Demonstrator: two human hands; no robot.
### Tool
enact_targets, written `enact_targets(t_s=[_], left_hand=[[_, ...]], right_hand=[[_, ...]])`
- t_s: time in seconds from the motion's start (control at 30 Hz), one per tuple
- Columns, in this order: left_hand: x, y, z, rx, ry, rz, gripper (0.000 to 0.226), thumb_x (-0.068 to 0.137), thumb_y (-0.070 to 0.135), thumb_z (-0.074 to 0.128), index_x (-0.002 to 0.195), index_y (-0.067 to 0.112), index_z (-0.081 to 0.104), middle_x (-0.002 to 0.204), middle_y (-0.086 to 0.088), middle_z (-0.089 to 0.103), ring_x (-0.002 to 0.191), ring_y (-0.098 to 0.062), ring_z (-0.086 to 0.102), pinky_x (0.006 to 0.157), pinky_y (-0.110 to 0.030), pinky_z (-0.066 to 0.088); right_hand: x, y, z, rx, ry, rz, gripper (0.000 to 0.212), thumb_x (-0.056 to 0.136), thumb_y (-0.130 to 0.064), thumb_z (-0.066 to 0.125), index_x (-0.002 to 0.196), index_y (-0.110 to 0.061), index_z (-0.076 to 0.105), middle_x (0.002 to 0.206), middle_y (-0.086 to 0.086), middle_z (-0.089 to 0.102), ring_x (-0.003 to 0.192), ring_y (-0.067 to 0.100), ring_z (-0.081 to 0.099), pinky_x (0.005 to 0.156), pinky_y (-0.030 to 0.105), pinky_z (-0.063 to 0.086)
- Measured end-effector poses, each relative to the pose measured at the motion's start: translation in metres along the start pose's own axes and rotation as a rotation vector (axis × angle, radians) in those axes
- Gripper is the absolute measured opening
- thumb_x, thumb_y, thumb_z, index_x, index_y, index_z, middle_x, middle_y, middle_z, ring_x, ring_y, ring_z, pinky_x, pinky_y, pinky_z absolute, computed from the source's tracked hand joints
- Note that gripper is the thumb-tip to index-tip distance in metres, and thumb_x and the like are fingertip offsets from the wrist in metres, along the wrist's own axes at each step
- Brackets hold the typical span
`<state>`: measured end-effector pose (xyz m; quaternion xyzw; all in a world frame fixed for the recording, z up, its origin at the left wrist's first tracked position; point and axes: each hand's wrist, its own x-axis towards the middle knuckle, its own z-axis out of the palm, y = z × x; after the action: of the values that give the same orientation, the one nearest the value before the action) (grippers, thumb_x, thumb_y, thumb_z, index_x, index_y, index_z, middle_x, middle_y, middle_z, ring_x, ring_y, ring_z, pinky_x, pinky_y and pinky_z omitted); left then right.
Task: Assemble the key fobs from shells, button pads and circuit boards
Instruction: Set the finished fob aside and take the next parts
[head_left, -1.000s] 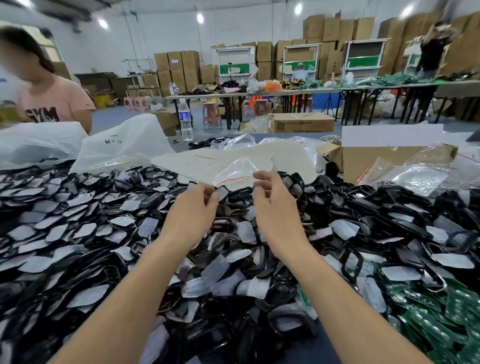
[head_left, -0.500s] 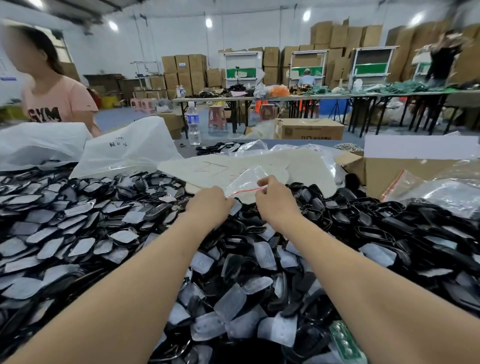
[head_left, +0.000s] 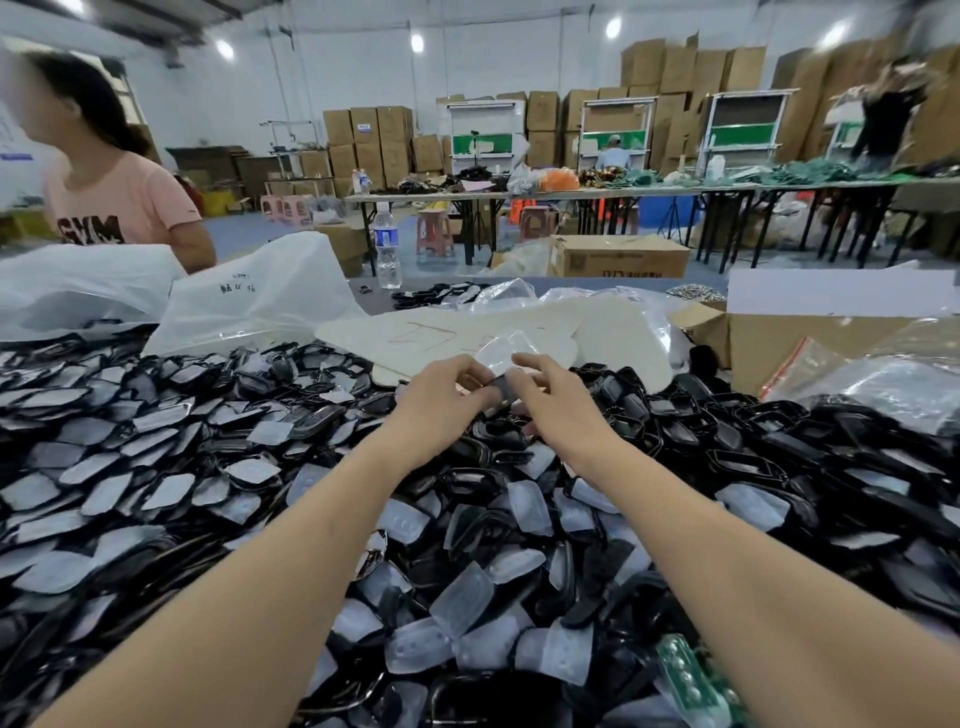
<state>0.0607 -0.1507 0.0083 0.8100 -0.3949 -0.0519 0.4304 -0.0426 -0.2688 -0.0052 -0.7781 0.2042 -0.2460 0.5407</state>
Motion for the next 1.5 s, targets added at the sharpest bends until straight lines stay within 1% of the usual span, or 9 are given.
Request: enact_targets(t_s=[0.13,0.27,0.43,0.63,0.77,0.9,1.03,1.33,1.5], left_hand=[[-0.024,0.016,0.000,-0.179,0.035,0.039,0.011,0.088,0.025,0.075,0.084,0.032,0.067,0.081,0.014,0.070,0.066,0.012,0.058,0.064,-0.006,0.040],[-0.063,0.035,0.017,-0.569,0.067,-0.085,0.006,0.095,0.024,0.068,0.093,0.028,0.072,0.083,0.010,0.075,0.069,-0.002,0.065,0.064,-0.018,0.050],[-0.113,0.068,0.045,-0.884,0.085,-0.179,0.020,0.100,0.010,0.059,0.096,0.020,0.076,0.091,-0.001,0.076,0.076,-0.016,0.064,0.072,-0.029,0.053],[-0.168,0.084,0.062,-0.662,0.108,-0.094,0.024,0.103,0.026,0.055,0.092,0.027,0.076,0.090,-0.012,0.076,0.078,-0.029,0.069,0.077,-0.045,0.058],[-0.197,0.087,0.069,-0.768,-0.014,-0.152,0.029,0.105,0.023,0.053,0.090,0.023,0.078,0.083,-0.008,0.074,0.070,-0.014,0.065,0.065,-0.028,0.054],[-0.221,0.085,0.076,-0.825,-0.105,-0.147,0.026,0.102,0.010,0.056,0.093,0.019,0.078,0.078,-0.002,0.070,0.069,-0.009,0.062,0.067,-0.025,0.055],[-0.237,0.083,0.080,-0.768,-0.087,-0.142,0.028,0.101,0.006,0.055,0.093,0.021,0.077,0.074,0.002,0.073,0.068,-0.005,0.065,0.067,-0.022,0.056],[-0.255,0.074,0.081,-0.414,-0.105,-0.051,0.017,0.102,0.018,0.054,0.102,0.021,0.071,0.068,0.002,0.067,0.058,-0.005,0.060,0.059,-0.019,0.051],[-0.258,0.066,0.079,-0.244,-0.183,-0.016,0.015,0.101,0.022,0.055,0.108,0.033,0.063,0.081,0.005,0.068,0.056,-0.003,0.059,0.054,-0.018,0.047]], right_hand=[[-0.025,-0.006,-0.008,0.189,-0.003,-0.056,0.018,0.105,-0.014,0.053,0.110,-0.006,0.068,0.091,0.011,0.070,0.078,0.020,0.066,0.062,0.024,0.053],[-0.060,-0.012,-0.018,0.354,0.037,-0.028,0.017,0.104,-0.013,0.056,0.104,-0.006,0.072,0.090,0.008,0.073,0.075,0.018,0.065,0.077,0.026,0.059],[-0.115,-0.017,-0.030,0.575,0.089,0.035,0.016,0.103,-0.011,0.057,0.097,-0.008,0.071,0.080,0.004,0.074,0.068,0.018,0.067,0.070,0.026,0.060],[-0.178,-0.014,-0.046,0.640,0.132,0.118,0.012,0.103,-0.009,0.056,0.099,-0.005,0.067,0.076,0.007,0.074,0.060,0.015,0.068,0.060,0.022,0.056],[-0.215,-0.006,-0.055,0.611,0.111,0.127,0.016,0.104,-0.010,0.053,0.102,0.001,0.065,0.079,0.014,0.074,0.066,0.020,0.071,0.062,0.023,0.058],[-0.241,0.000,-0.058,0.637,0.119,0.147,0.017,0.104,-0.009,0.053,0.101,0.004,0.064,0.073,0.013,0.074,0.062,0.019,0.071,0.059,0.023,0.057],[-0.258,0.012,-0.060,0.672,0.058,0.156,0.022,0.104,-0.013,0.053,0.107,0.003,0.068,0.092,0.020,0.077,0.080,0.024,0.075,0.070,0.023,0.059],[-0.269,0.038,-0.060,0.551,0.043,0.190,0.023,0.104,-0.012,0.053,0.105,0.003,0.071,0.103,0.019,0.076,0.091,0.022,0.074,0.079,0.022,0.058],[-0.270,0.040,-0.070,0.419,-0.048,0.291,0.020,0.103,-0.013,0.055,0.108,0.001,0.070,0.097,0.017,0.076,0.075,0.017,0.072,0.067,0.025,0.059]])
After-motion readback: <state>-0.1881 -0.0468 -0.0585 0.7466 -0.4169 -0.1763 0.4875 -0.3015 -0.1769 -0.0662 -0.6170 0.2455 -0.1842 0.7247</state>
